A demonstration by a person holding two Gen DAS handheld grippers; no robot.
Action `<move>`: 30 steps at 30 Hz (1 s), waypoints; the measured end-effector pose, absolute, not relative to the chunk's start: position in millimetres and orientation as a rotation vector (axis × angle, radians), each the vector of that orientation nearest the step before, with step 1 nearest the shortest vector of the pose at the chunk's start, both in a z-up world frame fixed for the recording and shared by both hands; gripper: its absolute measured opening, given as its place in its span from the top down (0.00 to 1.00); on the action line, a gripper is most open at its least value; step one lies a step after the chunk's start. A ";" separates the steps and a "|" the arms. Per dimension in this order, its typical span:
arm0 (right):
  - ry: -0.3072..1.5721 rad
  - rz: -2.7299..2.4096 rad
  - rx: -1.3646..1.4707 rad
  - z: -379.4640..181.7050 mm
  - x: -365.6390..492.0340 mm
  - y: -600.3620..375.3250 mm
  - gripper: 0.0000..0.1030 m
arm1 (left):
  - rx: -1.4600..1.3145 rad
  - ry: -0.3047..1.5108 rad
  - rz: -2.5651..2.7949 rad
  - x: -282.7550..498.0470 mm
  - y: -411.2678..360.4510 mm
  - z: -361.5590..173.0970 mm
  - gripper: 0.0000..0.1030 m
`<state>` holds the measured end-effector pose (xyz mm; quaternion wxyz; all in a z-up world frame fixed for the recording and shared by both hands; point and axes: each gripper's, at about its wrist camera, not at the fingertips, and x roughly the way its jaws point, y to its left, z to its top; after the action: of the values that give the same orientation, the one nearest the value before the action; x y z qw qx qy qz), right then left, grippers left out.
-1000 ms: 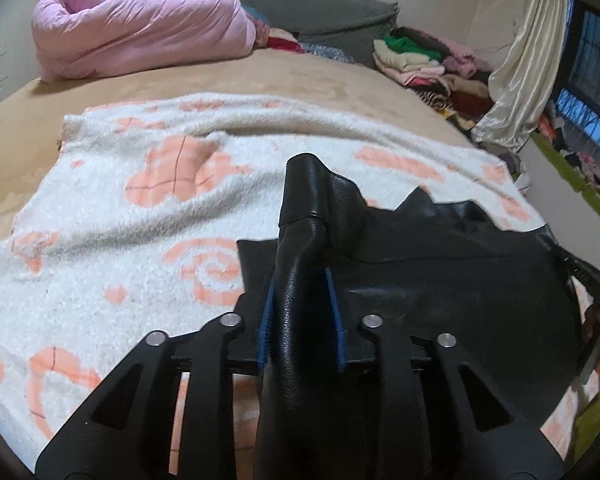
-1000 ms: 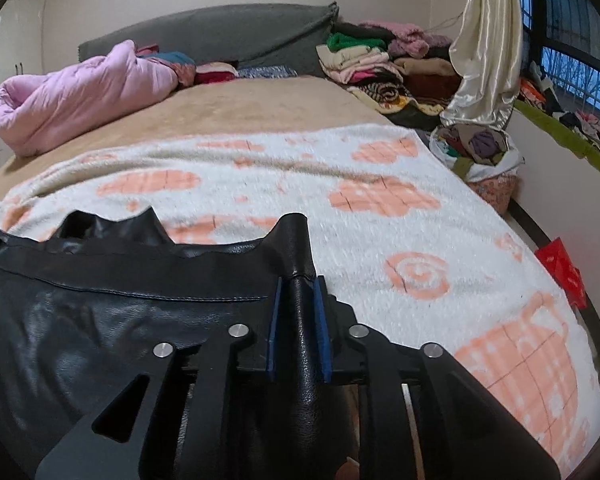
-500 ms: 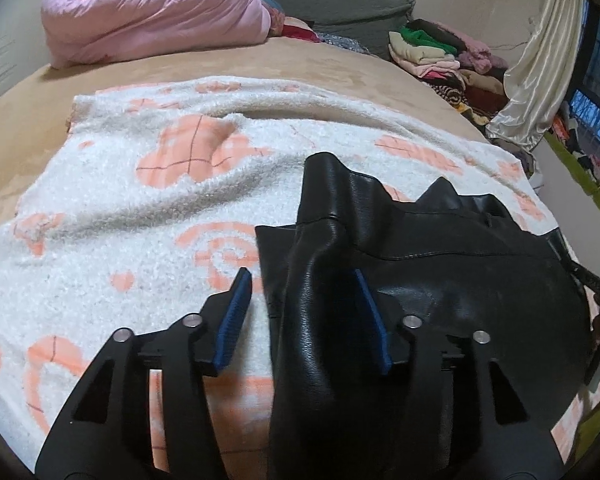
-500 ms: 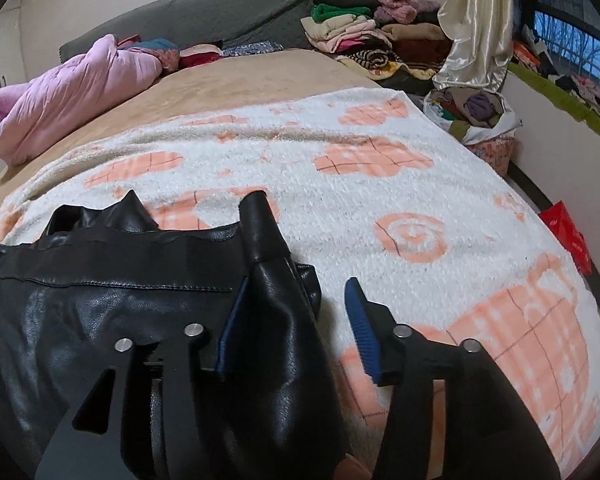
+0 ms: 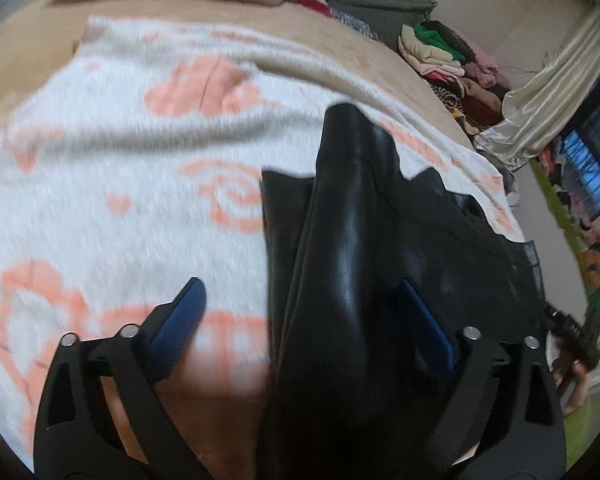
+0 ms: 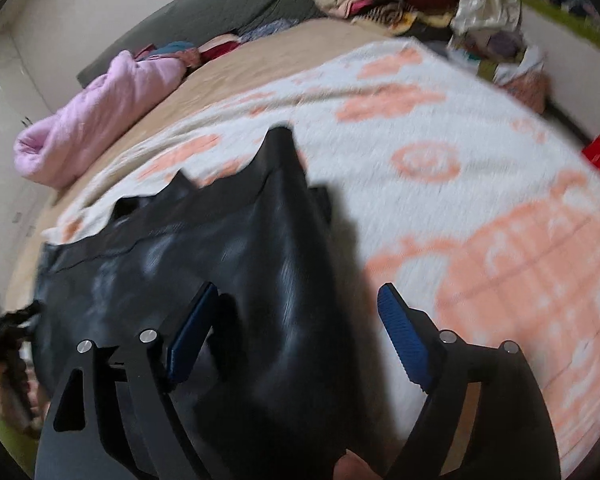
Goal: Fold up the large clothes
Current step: 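Lower the folded hem onto the jacket and open the right gripper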
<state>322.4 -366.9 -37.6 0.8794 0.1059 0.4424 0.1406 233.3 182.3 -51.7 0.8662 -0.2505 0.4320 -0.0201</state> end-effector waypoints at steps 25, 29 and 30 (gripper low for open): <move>0.982 0.355 0.285 -41.3 283.9 -370.4 0.49 | -0.573 0.916 -0.128 178.3 153.2 -48.2 0.66; 0.912 0.232 0.102 -20.4 265.7 -360.6 0.35 | -0.587 0.913 -0.134 179.0 156.0 -47.9 0.62; 0.870 0.209 0.070 -12.7 259.1 -359.1 0.35 | -0.590 0.913 -0.137 179.6 156.7 -48.2 0.60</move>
<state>259.1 -359.1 -12.7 0.9011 0.0340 0.4204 0.1009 179.6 156.7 -48.2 0.8537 -0.2803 0.4341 -0.0650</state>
